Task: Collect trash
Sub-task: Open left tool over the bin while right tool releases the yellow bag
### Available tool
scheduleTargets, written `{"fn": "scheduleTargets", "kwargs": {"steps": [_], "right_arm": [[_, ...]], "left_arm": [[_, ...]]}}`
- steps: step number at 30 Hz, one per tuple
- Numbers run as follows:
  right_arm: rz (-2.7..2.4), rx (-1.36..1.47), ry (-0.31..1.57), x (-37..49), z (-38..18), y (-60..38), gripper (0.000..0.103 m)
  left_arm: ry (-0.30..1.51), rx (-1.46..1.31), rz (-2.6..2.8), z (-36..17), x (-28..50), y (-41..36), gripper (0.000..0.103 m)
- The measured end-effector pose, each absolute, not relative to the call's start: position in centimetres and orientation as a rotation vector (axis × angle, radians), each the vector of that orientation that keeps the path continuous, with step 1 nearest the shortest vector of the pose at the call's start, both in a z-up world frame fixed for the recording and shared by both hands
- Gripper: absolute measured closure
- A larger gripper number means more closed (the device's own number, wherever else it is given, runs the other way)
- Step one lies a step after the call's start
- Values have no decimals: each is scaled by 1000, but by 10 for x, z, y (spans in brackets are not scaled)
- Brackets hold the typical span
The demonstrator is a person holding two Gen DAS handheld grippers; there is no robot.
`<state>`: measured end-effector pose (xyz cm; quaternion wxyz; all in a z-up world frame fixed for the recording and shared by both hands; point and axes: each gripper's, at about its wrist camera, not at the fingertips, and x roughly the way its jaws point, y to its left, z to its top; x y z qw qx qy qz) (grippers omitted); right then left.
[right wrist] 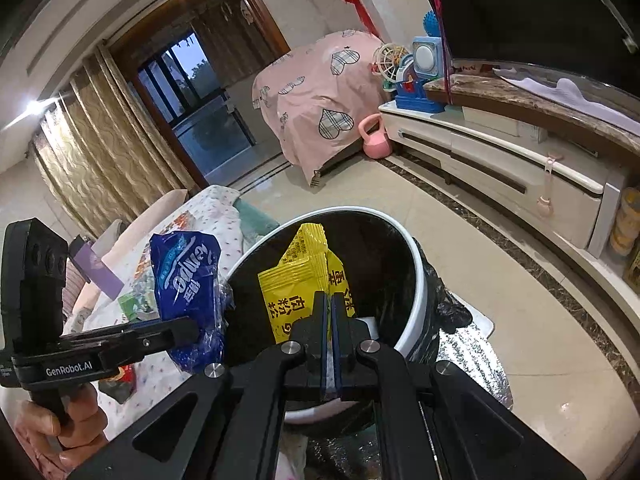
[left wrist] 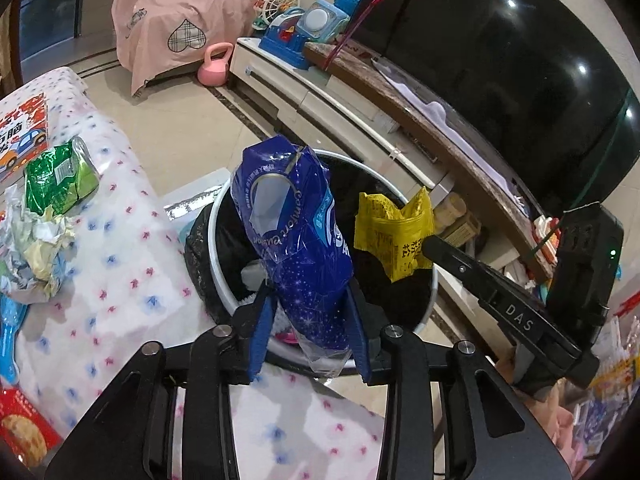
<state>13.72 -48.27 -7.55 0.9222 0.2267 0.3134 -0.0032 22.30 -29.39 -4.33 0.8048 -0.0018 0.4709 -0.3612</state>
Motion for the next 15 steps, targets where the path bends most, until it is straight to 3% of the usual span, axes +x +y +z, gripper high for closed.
{"fn": "scheduleTargets", "kwargs": {"steps": [3,5,7,8,10,15], "right_arm": [[-9,457,656,143,-77,-484,101],[-4,458,666,146,-80,-485,97],[-10,462,670,148,-82,-487,91],[-8,472,675,148,-83,-489,87],[-14,485,669,146,-84,-490,65],[-7,512,646,139,-81,-490,45]], "left_arm": [[1021,-2,-767,-48,227,-297,63],[1033,-4,-764,-52,228,-298,46],[1036,-10,-752,-53,229,-297,36],[1037,-17,-754,-54,228,-295,35],[1048,-30,-750,-56,227,-291,30],[1027,-63,-741,-51,215,-273,29]]}}
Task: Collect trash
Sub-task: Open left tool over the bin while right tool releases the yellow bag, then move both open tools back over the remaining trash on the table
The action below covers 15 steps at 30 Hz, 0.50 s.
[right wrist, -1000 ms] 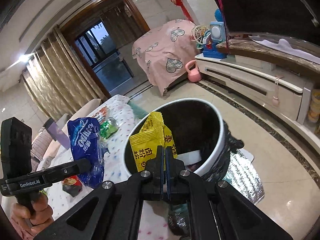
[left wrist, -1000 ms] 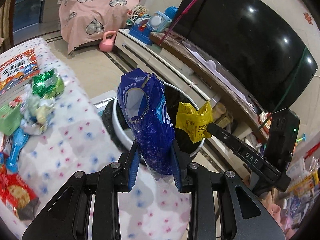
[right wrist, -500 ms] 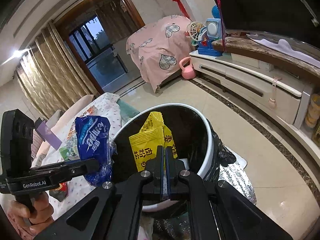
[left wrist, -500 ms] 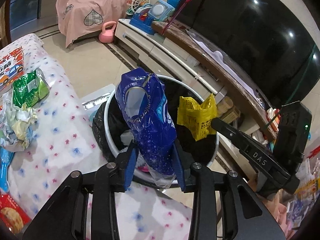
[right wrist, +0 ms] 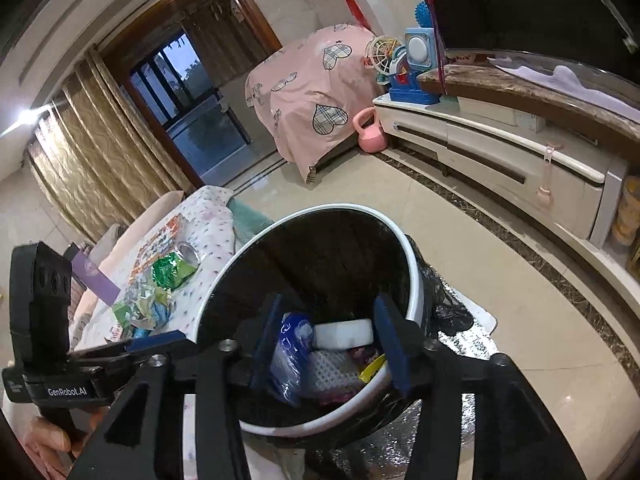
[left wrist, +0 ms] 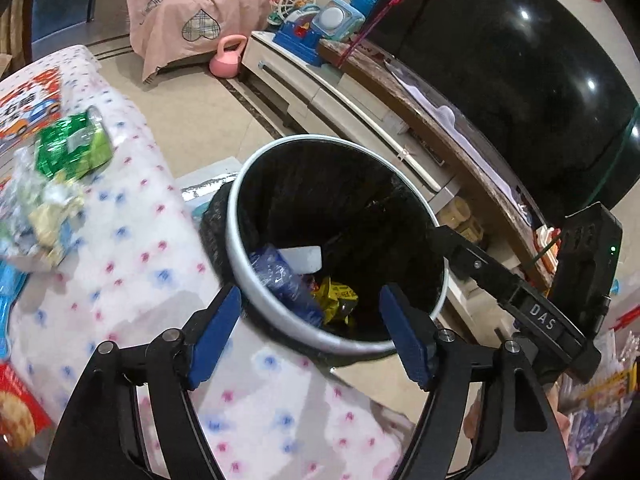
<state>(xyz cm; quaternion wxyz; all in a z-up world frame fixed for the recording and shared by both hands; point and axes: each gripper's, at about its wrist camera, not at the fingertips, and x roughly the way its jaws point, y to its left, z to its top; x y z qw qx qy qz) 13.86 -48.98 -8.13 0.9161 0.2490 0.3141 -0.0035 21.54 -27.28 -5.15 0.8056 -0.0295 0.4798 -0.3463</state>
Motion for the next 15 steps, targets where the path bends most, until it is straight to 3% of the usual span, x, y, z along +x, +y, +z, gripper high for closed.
{"fn": "scheduleTargets", "kwargs": {"steps": [4,6,15], "right_arm": [[3,511,611,129,-74,-478,20],[16,510,596,125,-70,-469,15],[87,505,589,115,-67,-417,8]], "left_arm": [[985,-93,-728,-43,198,-246,29],[961,-105,-710,-40,191,-231,29],[916,-191,-627,-34,164,-152,29]]}}
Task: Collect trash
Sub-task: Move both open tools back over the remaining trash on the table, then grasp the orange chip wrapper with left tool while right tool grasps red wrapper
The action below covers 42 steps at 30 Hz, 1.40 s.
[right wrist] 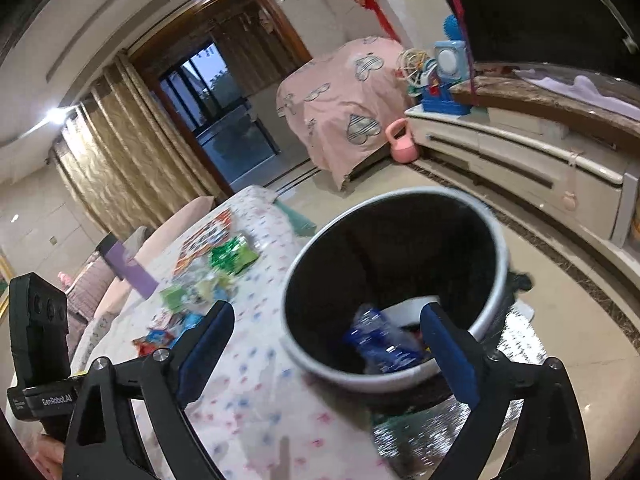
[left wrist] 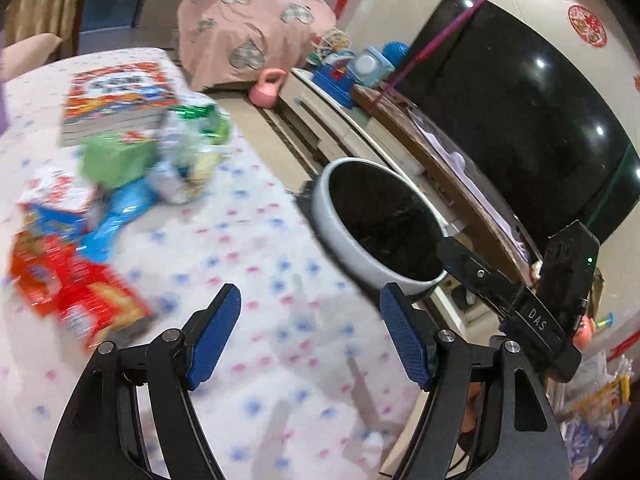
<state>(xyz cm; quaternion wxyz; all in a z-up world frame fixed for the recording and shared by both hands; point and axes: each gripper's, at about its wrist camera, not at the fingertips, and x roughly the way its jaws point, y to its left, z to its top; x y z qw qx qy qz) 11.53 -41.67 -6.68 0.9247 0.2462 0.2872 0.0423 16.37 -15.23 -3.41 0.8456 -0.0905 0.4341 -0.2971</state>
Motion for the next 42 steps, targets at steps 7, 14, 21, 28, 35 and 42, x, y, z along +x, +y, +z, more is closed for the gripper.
{"fn": "scheduleTargets", "kwargs": {"steps": [7,14,21,28,35,42], "right_arm": [[148,501,625,114,-72,-377,7],[225,462,660,112,-76,-331,6],[311,418,688,113,-78,-286,6],[394,359,708,117,-77,-250,6],[502,319,713,127,-81,-221,6],[568,236,706,144,-83,-193,6]], "left_arm": [[909,-264,-540,-43,151,-91,29],[906,-342,-453,-55,144,-41,29],[891,-370,-372,-60,141,0,29],[902,-401,-304,-72,152,30,29],[929,-414,-292,-85,165,44,30],[957,-404,-298,-95,192,49,30]]}}
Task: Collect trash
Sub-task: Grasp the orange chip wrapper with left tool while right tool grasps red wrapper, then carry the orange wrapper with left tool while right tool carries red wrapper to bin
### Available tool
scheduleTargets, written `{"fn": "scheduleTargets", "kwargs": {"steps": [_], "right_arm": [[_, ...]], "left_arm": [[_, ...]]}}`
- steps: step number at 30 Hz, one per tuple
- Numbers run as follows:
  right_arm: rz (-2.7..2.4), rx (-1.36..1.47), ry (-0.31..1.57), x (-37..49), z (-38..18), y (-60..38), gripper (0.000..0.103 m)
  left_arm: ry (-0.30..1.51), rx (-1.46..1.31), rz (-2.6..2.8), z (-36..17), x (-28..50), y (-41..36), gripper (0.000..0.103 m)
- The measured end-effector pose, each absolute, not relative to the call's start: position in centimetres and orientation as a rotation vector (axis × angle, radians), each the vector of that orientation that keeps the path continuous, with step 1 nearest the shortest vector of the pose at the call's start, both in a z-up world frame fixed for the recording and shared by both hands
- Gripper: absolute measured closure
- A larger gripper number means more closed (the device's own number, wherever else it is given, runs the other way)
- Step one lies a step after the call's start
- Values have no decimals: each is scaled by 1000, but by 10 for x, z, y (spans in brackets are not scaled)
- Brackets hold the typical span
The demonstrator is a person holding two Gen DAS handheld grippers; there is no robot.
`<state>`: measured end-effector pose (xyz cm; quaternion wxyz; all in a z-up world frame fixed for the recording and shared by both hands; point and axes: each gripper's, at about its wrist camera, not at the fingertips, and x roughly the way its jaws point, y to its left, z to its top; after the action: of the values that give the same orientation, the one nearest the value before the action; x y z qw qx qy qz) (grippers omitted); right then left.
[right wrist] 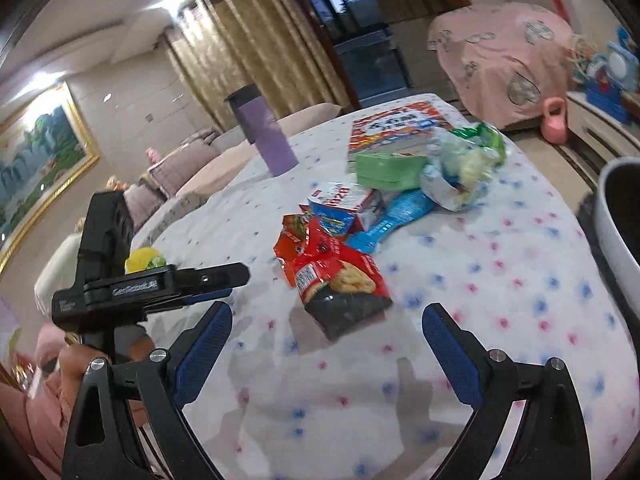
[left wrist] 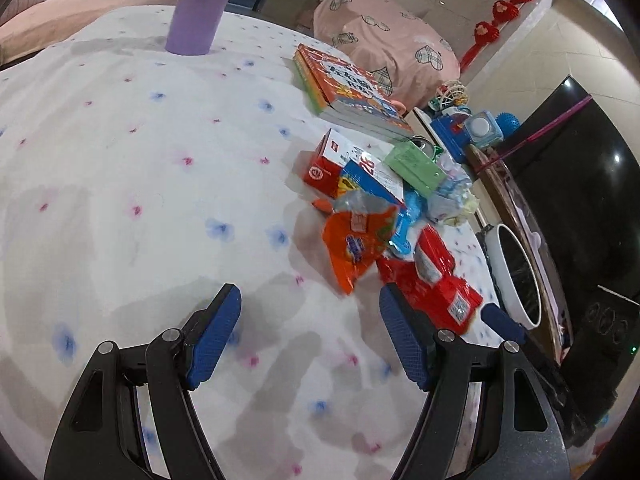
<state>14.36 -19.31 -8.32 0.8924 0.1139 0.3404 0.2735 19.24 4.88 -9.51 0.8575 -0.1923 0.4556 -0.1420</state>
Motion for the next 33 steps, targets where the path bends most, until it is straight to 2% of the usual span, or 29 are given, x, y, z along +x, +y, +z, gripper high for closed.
{"fn": "scheduleTargets", "kwargs": {"steps": [9,10,11,12,13,14,15,16,19,25,33], "right_arm": [[594,216,752,176,-93,-180,7],[591,216,766,179,-95,-180,8],[588,218,777,181,-97,-180,12],[592,222,784,182,-99,-181,28],[597,232,802,183,-101,-182,51],[598,240,815,184,-103,-184,58],[609,250,819,183,-104,-186,73],[615,255,817,180,-104,-188,80],[577,235,793,168,-99,-197,88],[498,281,766,150,-92,-234,94],[389,330,727,130,-84,-285,95]], "left_arm": [[976,-353,-346,-100,225,33,34],[977,-347,-361,-100,227,30,41],[979,-341,-375,-100,229,27,57],[984,-329,-388,-101,231,23,66],[994,-313,-401,-103,232,18,84],[1004,-303,-414,-105,232,14,95],[1003,-301,-421,-105,231,13,95],[988,-290,-423,-103,228,11,97],[966,-283,-436,-96,221,9,102],[945,-260,-451,-83,196,-6,102],[934,-223,-537,-69,168,-48,102]]}}
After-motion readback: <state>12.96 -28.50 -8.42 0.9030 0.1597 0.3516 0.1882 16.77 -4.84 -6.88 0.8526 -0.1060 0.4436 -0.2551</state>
